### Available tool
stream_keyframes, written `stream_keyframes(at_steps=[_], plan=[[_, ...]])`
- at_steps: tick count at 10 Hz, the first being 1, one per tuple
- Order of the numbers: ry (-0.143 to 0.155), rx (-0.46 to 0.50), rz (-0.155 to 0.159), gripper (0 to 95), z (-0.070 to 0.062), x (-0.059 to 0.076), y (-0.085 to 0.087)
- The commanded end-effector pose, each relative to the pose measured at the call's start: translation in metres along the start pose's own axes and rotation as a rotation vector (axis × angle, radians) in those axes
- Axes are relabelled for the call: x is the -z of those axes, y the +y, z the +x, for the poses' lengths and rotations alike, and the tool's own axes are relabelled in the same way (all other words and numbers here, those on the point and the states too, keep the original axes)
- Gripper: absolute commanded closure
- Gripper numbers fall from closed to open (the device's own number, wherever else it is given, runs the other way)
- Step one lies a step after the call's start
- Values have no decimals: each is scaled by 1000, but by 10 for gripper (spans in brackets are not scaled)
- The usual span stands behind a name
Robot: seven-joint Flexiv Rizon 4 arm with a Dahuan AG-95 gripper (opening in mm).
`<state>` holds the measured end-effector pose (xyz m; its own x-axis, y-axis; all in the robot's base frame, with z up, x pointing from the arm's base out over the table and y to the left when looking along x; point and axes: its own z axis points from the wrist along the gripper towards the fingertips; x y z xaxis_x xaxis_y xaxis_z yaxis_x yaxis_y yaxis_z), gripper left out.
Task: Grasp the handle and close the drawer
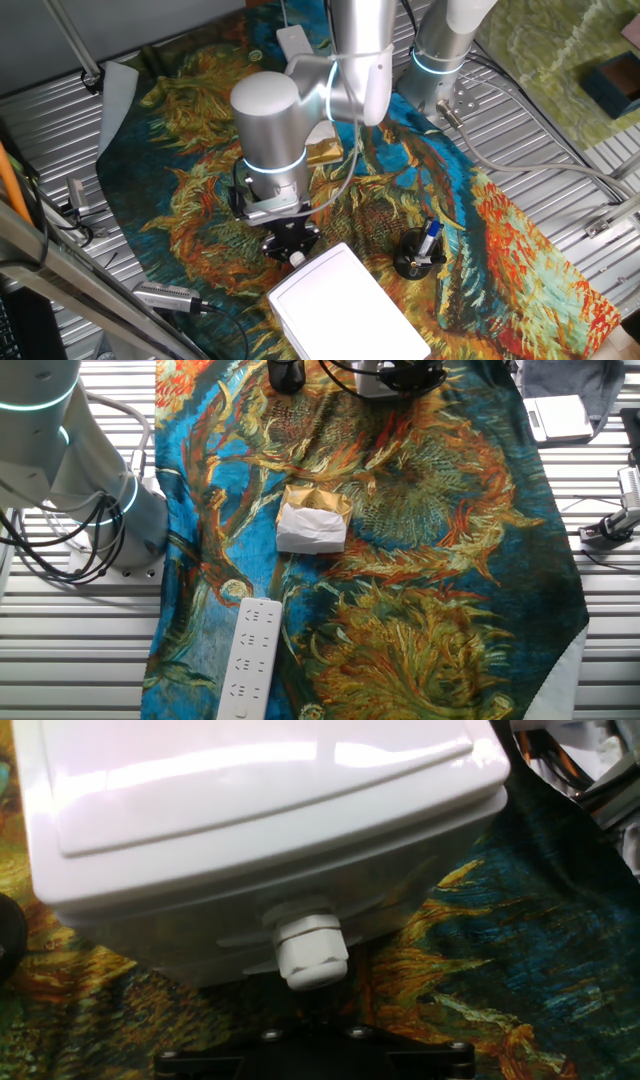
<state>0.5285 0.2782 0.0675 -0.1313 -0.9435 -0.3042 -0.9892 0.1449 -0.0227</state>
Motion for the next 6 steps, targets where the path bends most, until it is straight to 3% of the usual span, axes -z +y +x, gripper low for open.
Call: stream_keyframes(at_steps=[1, 4, 6], plan=[[3, 17, 5, 950, 0, 1, 0], [31, 39, 28, 950, 7, 6, 0], [75, 44, 40, 950, 16, 14, 0]])
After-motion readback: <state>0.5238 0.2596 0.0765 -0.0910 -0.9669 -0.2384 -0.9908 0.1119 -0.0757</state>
